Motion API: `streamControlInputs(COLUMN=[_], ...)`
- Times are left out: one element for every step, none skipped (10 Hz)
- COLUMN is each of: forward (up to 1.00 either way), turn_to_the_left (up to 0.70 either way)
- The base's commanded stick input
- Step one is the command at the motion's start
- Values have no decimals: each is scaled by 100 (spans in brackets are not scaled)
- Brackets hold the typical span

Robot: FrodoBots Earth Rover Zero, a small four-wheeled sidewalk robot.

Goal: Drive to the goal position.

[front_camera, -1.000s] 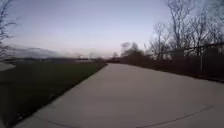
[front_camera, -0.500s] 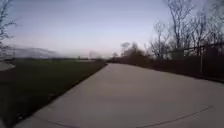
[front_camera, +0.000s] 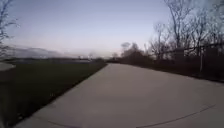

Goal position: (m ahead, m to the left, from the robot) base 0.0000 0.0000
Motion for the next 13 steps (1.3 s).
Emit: streamControlInputs(forward=[5,5,5,5,3,1,4,1,2,4,0,4,1], turn_to_the_left=[0,0,0,0,0,0,0,0,0,0,0,0,0])
